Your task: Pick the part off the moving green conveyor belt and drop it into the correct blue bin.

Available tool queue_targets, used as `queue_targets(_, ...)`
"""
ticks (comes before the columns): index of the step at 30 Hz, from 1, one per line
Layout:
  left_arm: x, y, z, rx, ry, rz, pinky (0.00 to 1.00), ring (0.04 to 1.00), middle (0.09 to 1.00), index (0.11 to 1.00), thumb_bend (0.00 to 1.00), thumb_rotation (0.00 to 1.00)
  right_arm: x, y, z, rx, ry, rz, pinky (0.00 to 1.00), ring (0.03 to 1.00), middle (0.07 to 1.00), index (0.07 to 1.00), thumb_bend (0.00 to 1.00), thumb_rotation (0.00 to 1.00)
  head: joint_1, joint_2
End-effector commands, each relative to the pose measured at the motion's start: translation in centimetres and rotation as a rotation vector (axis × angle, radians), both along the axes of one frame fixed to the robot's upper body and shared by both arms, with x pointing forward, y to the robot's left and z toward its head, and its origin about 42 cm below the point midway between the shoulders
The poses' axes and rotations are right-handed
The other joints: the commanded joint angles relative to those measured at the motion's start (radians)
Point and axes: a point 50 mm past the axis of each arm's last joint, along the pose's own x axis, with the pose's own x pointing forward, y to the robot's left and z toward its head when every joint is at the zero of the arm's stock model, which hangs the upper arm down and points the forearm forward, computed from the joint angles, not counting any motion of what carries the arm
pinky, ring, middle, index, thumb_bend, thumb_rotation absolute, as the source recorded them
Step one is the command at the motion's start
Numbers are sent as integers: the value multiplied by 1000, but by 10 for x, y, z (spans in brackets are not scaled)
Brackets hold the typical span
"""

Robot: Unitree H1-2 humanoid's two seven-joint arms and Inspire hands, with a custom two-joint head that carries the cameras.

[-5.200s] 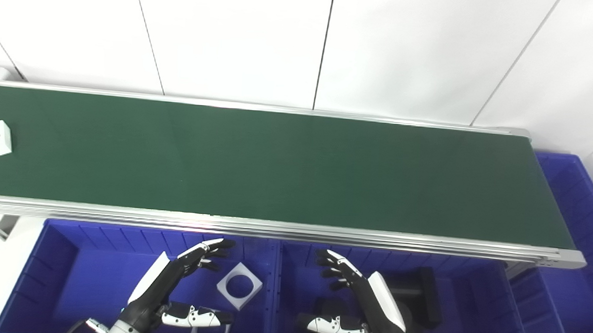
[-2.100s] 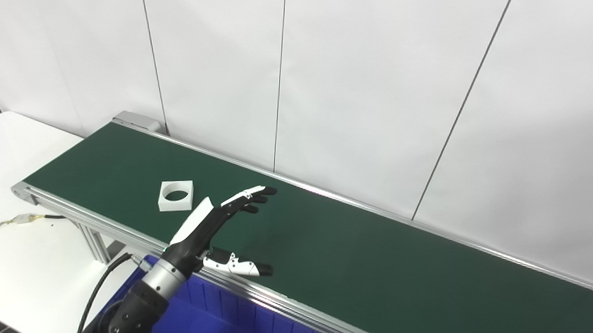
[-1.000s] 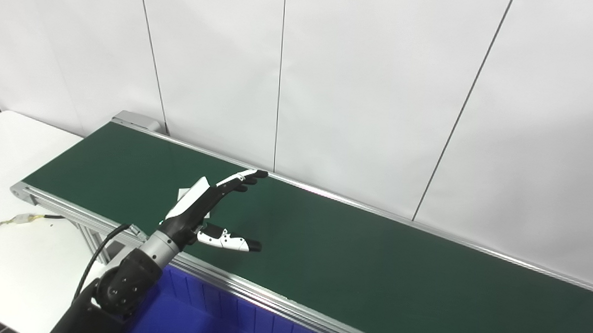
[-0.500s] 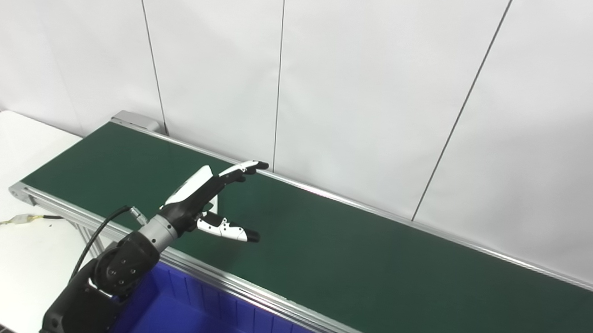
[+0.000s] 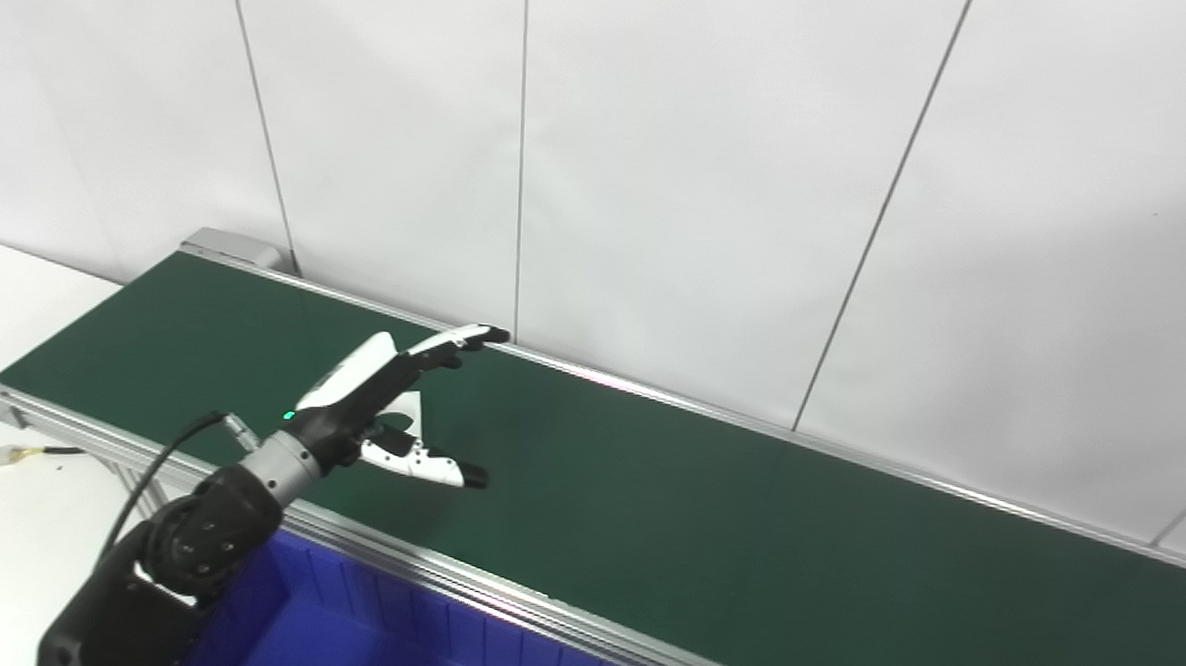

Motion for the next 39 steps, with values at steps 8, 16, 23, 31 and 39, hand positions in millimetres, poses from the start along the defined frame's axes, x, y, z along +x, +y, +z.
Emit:
queue_targets(8, 17, 13, 20, 64, -39, 11, 858, 926, 951, 915, 756, 385, 6, 3, 10, 34, -71, 7, 600, 716, 784, 819, 646, 270, 3, 2)
queue_targets(16, 34, 10, 14, 116, 24, 44, 884, 952, 982, 921, 775, 346, 6, 3, 9, 33, -77, -2, 589, 709, 778, 816, 652, 268, 18, -2)
queue_targets(23, 48, 1, 3, 199, 41, 88, 827, 941, 998, 931, 788, 326, 7, 2, 10, 27, -77, -4, 586, 706, 776, 816, 652, 256, 33, -4)
queue_targets(31, 61, -14, -6, 251, 43, 129, 830, 935, 1000, 921, 812, 257, 7, 2, 10, 34, -68, -8, 595, 715, 780, 818, 647, 215, 54, -10)
queue_targets(39, 70, -19, -9, 315, 63, 168, 931, 972, 1000, 925, 807, 253, 7, 0, 9, 28, -65, -9, 599, 717, 779, 822, 641, 236, 70, -14)
